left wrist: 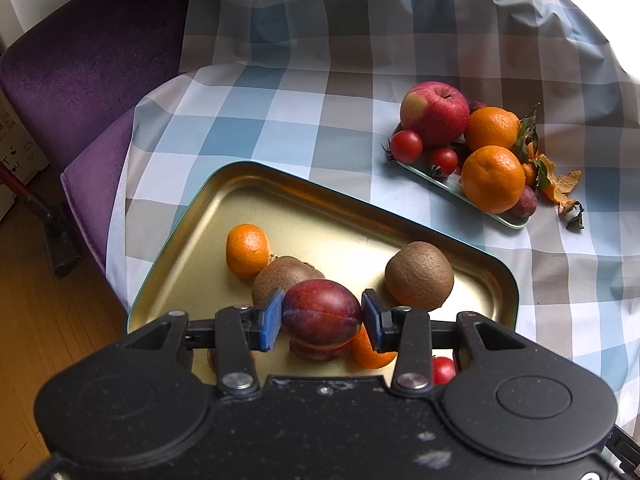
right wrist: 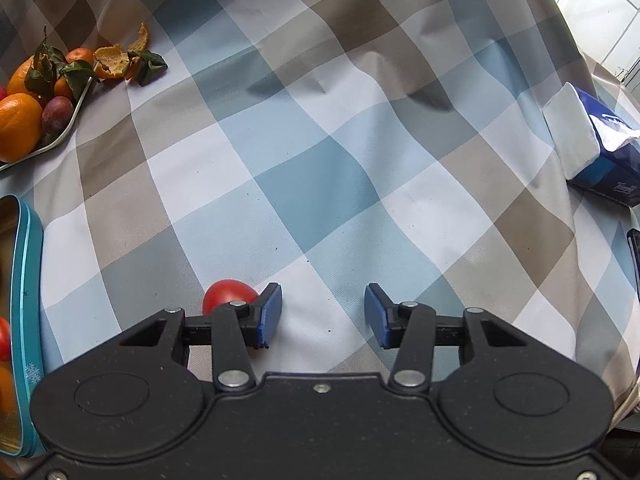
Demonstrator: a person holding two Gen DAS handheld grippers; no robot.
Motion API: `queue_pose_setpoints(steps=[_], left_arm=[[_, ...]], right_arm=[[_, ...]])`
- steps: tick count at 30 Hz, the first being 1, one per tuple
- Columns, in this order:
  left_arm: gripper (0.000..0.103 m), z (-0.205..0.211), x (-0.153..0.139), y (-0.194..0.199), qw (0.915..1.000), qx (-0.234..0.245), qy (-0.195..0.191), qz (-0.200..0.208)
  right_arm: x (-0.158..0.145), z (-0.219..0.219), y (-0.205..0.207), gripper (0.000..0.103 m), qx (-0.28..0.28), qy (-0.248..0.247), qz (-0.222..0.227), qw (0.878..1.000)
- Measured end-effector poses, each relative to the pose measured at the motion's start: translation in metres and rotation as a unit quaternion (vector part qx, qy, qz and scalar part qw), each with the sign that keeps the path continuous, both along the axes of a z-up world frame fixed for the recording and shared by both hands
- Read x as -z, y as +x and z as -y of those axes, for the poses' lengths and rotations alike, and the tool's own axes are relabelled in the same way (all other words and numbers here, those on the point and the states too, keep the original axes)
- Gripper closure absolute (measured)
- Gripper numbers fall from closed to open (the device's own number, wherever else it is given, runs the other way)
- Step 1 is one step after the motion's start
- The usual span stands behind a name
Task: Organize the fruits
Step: 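Carry the plum in the left gripper over the tray while the right gripper approaches the tomato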
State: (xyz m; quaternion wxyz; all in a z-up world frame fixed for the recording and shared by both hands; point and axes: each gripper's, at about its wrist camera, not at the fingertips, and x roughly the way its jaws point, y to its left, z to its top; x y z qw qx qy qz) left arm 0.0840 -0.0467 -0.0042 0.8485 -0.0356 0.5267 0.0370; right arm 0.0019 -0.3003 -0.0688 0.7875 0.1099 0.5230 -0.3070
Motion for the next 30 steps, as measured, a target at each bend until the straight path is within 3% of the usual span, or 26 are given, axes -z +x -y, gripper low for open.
queue_pose_setpoints(steps=[5, 12, 16, 23, 30], left_arm=[[0.061, -0.017, 0.008, 0.002, 0.9999, -0.008, 0.000, -0.011], [0.061, -0.023, 0.014, 0.005, 0.9998, -0.008, -0.001, -0.017], [0.061, -0.022, 0.013, 0.004, 0.9999, -0.004, -0.004, -0.015], [0.061, -0.018, 0.015, 0.004, 0.9998, 0.004, -0.002, -0.018], [0.061, -0.013, 0.016, 0.001, 0.9997, 0.013, -0.001, -0.018]], right_arm=[[-0.003, -0.004, 0.007, 0.051, -0.018, -0.003, -0.004, 1.000], [-0.012, 0.012, 0.009, 0.051, 0.011, 0.090, 0.028, 0.995], [-0.019, 0.006, 0.009, 0.051, 0.011, 0.103, 0.051, 0.993], [-0.017, -0.016, 0.007, 0.051, -0.026, 0.094, 0.047, 0.994], [-0.013, -0.034, 0.007, 0.051, -0.066, 0.120, 0.039, 0.990]])
